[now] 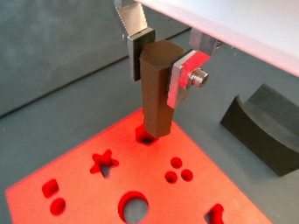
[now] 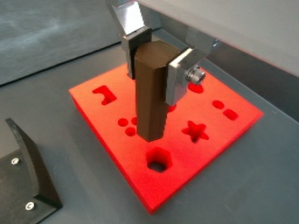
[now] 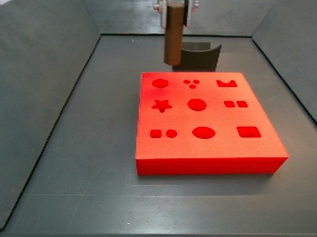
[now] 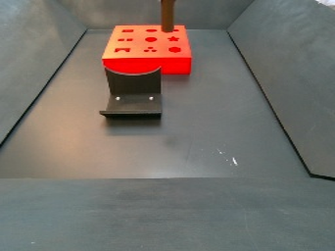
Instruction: Insert the hexagon object.
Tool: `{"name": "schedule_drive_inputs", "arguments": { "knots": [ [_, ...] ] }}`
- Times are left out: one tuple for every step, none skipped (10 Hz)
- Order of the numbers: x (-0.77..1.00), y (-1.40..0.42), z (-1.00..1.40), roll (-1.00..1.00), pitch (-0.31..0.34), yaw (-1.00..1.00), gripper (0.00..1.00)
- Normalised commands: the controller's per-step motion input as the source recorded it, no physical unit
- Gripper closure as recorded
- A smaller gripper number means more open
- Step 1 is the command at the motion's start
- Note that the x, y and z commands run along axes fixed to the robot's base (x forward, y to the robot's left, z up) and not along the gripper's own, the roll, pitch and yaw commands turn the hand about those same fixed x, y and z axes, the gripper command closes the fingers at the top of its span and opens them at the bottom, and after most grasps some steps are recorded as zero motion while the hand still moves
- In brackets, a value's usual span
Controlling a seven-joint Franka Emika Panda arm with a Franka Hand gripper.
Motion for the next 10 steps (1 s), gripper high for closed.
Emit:
{"name": "schedule_drive_inputs", "arguments": {
  "knots": [
    [0.16, -0.04, -0.11, 0.04, -0.243, 0.14, 1.00],
    [0.00, 0.00, -0.20, 0.02, -0.253, 0.14, 1.00],
    [-0.11, 0.08, -0.39, 0.04, -0.273, 0.29, 1.00],
    [-0.13, 0.00, -0.47, 0.06, -0.223, 0.62, 1.00],
    [-0.21, -0.05, -0.35, 0.16, -0.149, 0.83, 1.00],
    [-0.20, -0.08, -0.22, 0.22, -0.106, 0.86, 1.00],
    [-0.01, -0.04, -0.08, 0.21, -0.050, 0.87, 1.00],
    [0.00, -0.06, -0.16, 0.23, -0.060, 0.69, 1.00],
    [-0.06, -0.14, -0.11, 0.21, 0.000, 0.27, 1.00],
    [-0.13, -0.14, -0.14, 0.14, 0.000, 0.00, 1.00]
  ]
}}
